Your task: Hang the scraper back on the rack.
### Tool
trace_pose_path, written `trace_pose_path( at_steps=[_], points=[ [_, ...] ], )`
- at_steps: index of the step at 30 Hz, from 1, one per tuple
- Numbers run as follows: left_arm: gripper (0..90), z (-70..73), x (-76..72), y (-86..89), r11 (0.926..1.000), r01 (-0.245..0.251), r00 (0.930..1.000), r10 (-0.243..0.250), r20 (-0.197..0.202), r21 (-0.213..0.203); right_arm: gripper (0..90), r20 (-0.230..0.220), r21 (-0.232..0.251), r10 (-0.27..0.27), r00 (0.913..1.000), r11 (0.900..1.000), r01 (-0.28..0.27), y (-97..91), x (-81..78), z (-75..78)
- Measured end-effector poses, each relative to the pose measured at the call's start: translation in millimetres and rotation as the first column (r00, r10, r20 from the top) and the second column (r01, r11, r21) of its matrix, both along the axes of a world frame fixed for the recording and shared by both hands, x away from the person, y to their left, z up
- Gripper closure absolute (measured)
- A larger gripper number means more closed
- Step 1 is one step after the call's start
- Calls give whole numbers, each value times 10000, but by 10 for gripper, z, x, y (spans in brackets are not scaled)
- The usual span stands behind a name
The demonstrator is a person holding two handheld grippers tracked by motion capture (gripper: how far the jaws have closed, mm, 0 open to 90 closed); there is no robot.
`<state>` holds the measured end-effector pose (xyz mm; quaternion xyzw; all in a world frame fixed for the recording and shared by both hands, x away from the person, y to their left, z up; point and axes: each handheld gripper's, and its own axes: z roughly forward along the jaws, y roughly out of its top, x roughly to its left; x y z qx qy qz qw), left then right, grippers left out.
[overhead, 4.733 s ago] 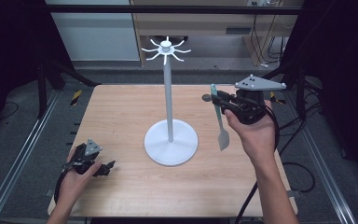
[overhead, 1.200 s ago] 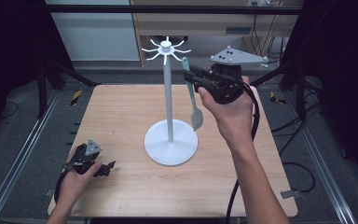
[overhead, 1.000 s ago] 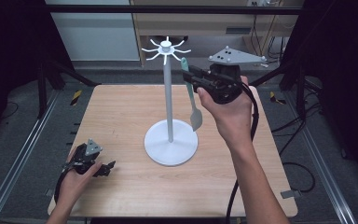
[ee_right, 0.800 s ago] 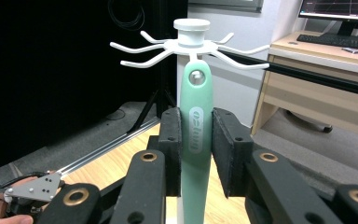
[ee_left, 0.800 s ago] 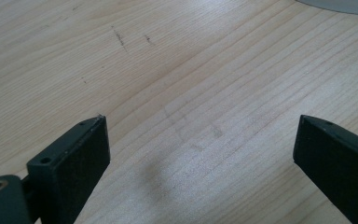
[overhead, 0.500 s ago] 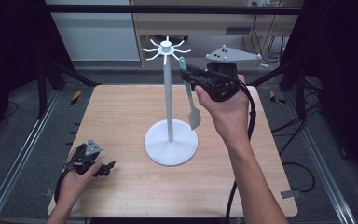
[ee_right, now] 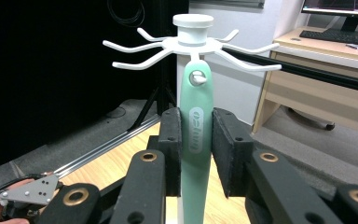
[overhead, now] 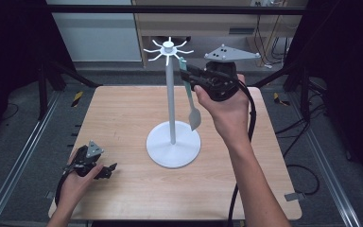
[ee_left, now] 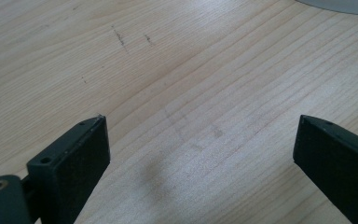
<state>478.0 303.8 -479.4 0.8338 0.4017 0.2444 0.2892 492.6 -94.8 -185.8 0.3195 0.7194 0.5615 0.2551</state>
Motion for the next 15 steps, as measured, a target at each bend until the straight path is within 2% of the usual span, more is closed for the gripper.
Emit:
trace_pose_path(
  at_steps=[15],
  points=[
    [34, -1, 1, 0, 10000, -4, 10000, 4, -5, -2, 741, -15, -48, -12, 10000, 10000, 12, 11, 13, -14]
  ],
)
